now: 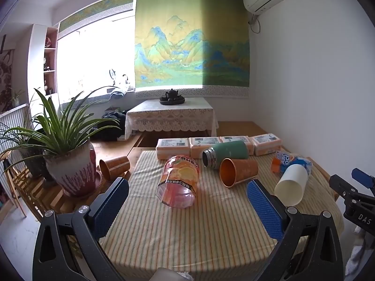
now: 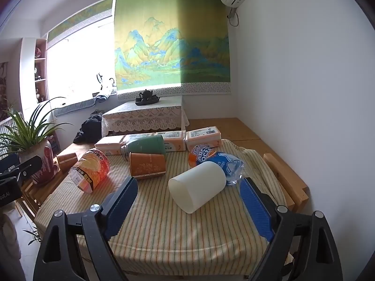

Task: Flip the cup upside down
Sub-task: 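Move the left gripper toward the orange paper cup lying on its side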

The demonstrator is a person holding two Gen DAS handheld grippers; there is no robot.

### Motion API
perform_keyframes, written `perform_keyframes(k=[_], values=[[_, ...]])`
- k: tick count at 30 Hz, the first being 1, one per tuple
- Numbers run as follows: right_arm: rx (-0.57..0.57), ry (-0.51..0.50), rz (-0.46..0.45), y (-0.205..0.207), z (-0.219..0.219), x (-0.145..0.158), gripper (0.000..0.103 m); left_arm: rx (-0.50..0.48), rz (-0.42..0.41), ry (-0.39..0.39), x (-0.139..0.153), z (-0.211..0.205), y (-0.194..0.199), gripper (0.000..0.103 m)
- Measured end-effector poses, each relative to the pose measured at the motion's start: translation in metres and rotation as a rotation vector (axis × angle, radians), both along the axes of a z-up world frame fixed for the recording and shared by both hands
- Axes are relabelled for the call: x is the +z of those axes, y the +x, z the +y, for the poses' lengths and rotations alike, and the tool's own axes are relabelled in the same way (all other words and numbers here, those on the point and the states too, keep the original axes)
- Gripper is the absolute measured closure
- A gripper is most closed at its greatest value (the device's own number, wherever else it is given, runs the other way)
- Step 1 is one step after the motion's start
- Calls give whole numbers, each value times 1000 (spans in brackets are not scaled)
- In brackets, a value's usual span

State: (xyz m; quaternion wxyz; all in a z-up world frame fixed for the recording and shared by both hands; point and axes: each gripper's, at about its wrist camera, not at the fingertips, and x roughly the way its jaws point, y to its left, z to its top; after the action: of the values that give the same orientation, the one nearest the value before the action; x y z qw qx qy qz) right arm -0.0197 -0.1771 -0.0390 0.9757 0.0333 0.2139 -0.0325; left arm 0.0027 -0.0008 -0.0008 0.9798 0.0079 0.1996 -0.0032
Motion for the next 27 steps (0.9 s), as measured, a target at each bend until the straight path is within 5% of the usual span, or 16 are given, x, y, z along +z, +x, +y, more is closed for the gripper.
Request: perform_keyframes(k=[10,21,27], values=[[43,11,33,20,-10,4,16,-62,55,35,-9,-10,30,1],[258,38,193,124,3,17,17,-48,92,18,-15,8,37,1],[296,44,254,172,18,18,29,-43,73,65,-11,17,47,1]])
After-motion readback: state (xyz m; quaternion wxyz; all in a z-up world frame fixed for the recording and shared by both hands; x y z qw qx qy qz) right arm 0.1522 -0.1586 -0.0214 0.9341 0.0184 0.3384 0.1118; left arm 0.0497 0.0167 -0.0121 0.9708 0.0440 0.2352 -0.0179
